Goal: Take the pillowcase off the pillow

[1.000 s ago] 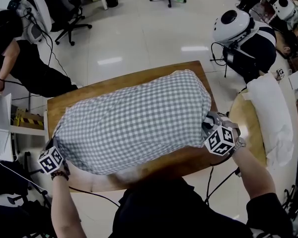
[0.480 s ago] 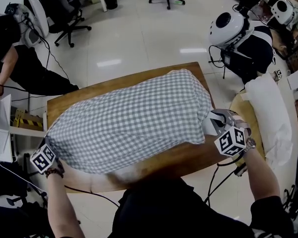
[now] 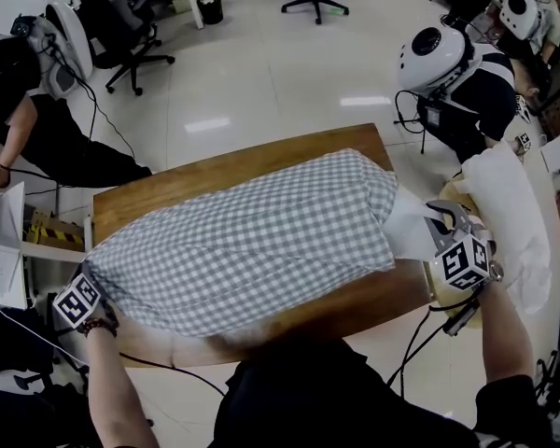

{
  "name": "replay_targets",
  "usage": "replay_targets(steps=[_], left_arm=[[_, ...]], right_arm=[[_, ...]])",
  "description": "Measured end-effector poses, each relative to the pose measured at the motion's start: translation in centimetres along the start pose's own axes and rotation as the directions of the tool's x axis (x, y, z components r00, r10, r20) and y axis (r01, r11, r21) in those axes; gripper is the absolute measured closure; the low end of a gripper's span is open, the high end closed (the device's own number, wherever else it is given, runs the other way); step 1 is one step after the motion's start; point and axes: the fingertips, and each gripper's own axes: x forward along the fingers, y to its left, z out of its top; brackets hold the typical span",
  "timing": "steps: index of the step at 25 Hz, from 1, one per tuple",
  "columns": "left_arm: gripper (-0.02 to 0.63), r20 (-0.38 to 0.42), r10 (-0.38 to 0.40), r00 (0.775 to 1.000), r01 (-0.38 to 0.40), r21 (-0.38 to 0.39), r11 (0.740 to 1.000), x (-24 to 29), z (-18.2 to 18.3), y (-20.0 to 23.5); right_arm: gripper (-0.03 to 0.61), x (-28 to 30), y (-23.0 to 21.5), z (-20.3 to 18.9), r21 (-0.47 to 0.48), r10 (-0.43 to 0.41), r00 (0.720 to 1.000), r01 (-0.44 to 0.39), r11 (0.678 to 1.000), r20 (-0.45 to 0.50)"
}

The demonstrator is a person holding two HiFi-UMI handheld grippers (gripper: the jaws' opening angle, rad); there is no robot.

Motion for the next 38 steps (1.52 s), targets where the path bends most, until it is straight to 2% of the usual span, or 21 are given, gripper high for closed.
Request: replay_targets(steps=[9, 12, 17, 19, 22, 24, 26, 27, 30, 33, 34, 37, 38], left_arm=[[0.601, -0.008, 0.01, 1.0, -0.01, -0.019, 1.0, 0.7, -1.0, 1.0], [0.604, -0.01, 0.01, 1.0, -0.01, -0.004, 1.0, 0.7, -0.8, 0.2], [0.607, -0.022, 0.018, 1.0, -0.017, 0.026, 1.0, -0.9, -1.7, -1.4], [0.607, -0.02, -0.008, 1.0, 0.008, 0.036, 0.999, -0.8, -2.0, -3.3], [0.607, -0.016, -0.056, 0.998, 0.057, 0.081, 0.995, 0.6, -1.7, -5.7], [0.607, -0.012, -0.065, 0.998, 0.066, 0.113, 0.991, 1.1, -1.5, -5.7], [0.606, 0.001, -0.075, 0.997, 0.074, 0.14, 0.987, 0.9, -1.4, -5.9], [0.606, 0.009, -0.08, 0.997, 0.078, 0.152, 0.985, 0.7, -1.3, -6.1], [0.606, 0.032, -0.107, 0.994, 0.099, 0.185, 0.978, -0.1, -0.7, -7.0], [0.606, 0.044, -0.151, 0.987, 0.138, 0.222, 0.965, -0.7, -0.5, -8.3], [0.606, 0.043, -0.171, 0.984, 0.156, 0.239, 0.958, -0.8, -0.5, -8.9], [0.604, 0.034, -0.22, 0.975, 0.201, 0.289, 0.936, -1.2, -0.8, -10.2], [0.604, 0.031, -0.23, 0.973, 0.21, 0.299, 0.931, -1.4, -0.9, -10.5]], right_arm=[[0.563, -0.4, -0.8, -3.4, 0.088, -0.015, 0.999, 0.018, 0.996, -0.038], [0.563, -0.5, -1.4, -5.3, 0.117, -0.017, 0.999, 0.023, 0.993, -0.051], [0.561, 0.4, -0.9, -5.9, 0.134, 0.085, 0.996, -0.079, 0.988, -0.038], [0.555, -0.5, -1.2, -6.3, 0.135, 0.12, 0.992, -0.114, 0.984, -0.036], [0.511, -1.2, -0.5, -5.9, 0.147, 0.152, 0.987, -0.144, 0.979, -0.047], [0.417, -0.8, 0.3, -4.9, 0.184, 0.202, 0.979, -0.193, 0.964, -0.027], [0.306, -1.3, 0.2, -3.6, 0.257, 0.27, 0.963, -0.264, 0.93, 0.013], [0.279, -2.0, -0.2, -3.0, 0.301, 0.304, 0.952, -0.299, 0.905, 0.034], [0.224, -3.7, -2.4, -1.4, 0.433, 0.381, 0.92, -0.381, 0.817, 0.09], [0.212, -3.7, -3.4, -0.8, 0.503, 0.43, 0.893, -0.433, 0.748, 0.13], [0.212, -3.7, -3.2, -0.5, 0.511, 0.457, 0.877, -0.464, 0.724, 0.148], [0.213, -4.3, -2.0, 2.0, 0.484, 0.565, 0.782, -0.613, 0.625, 0.261], [0.213, -4.6, -2.3, 3.0, 0.48, 0.576, 0.762, -0.64, 0.6, 0.297]])
